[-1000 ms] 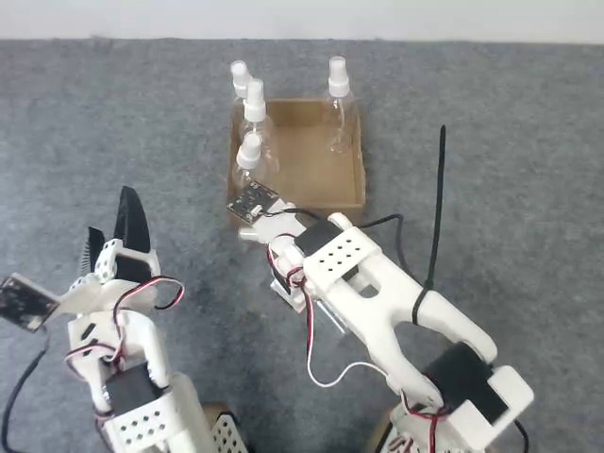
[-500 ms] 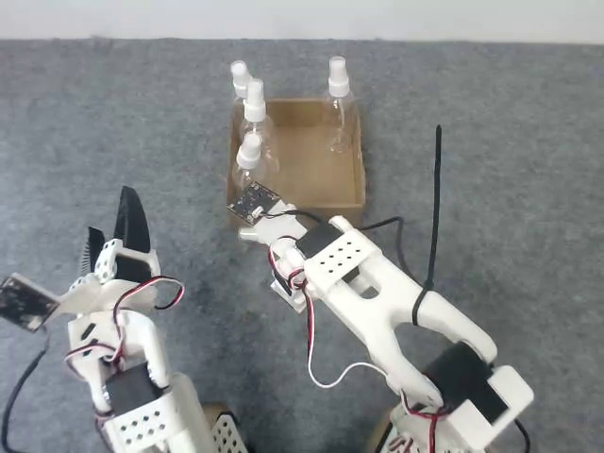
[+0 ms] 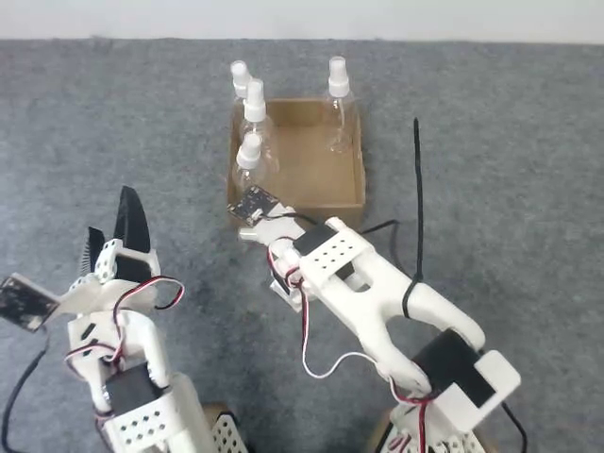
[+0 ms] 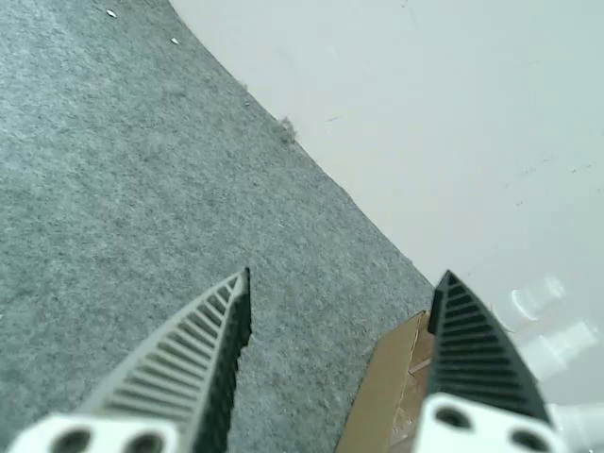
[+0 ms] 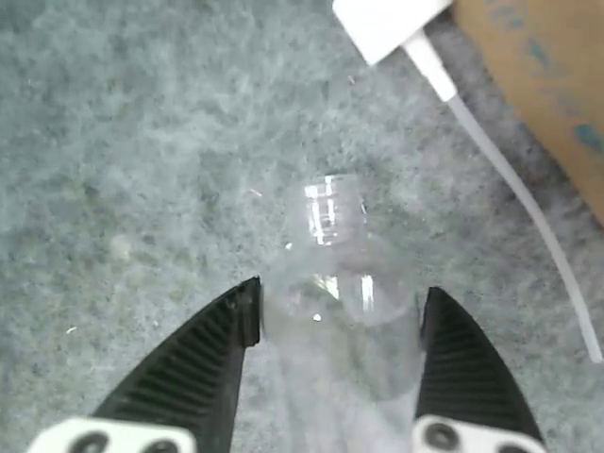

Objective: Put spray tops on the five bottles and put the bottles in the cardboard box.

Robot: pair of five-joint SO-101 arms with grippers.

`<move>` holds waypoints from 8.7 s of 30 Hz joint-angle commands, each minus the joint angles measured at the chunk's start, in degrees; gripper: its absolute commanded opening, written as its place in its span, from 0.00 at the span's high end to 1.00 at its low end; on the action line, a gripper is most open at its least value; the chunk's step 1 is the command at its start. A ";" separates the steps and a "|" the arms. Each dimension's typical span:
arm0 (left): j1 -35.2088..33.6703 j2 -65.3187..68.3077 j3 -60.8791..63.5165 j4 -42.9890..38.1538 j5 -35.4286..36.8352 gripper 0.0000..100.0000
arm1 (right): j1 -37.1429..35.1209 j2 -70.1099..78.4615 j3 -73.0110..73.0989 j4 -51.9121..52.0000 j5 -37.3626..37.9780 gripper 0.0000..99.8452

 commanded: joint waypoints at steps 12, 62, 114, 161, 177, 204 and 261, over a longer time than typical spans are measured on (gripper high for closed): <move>0.00 -0.97 -1.89 -1.93 0.09 0.71 | 1.98 -3.38 -2.81 1.36 0.70 0.96; 31.91 -0.62 -12.18 28.92 -1.85 0.91 | 15.69 -32.92 1.58 8.92 -3.52 0.96; 40.62 51.52 -28.18 16.35 6.77 0.72 | 15.69 -32.84 1.67 8.92 -3.43 0.96; 24.97 98.81 -52.88 18.02 11.16 0.72 | 15.69 -32.84 2.46 8.48 -3.25 0.96; 29.54 101.63 -52.88 17.49 11.34 0.82 | 15.69 -32.84 2.46 8.48 -3.16 0.96; 25.58 91.08 -53.67 24.09 9.05 0.99 | 15.69 -32.84 2.46 8.48 -3.08 0.96; 13.19 8.53 -22.81 16.26 10.11 0.99 | 8.31 -53.41 14.86 3.82 -0.62 0.99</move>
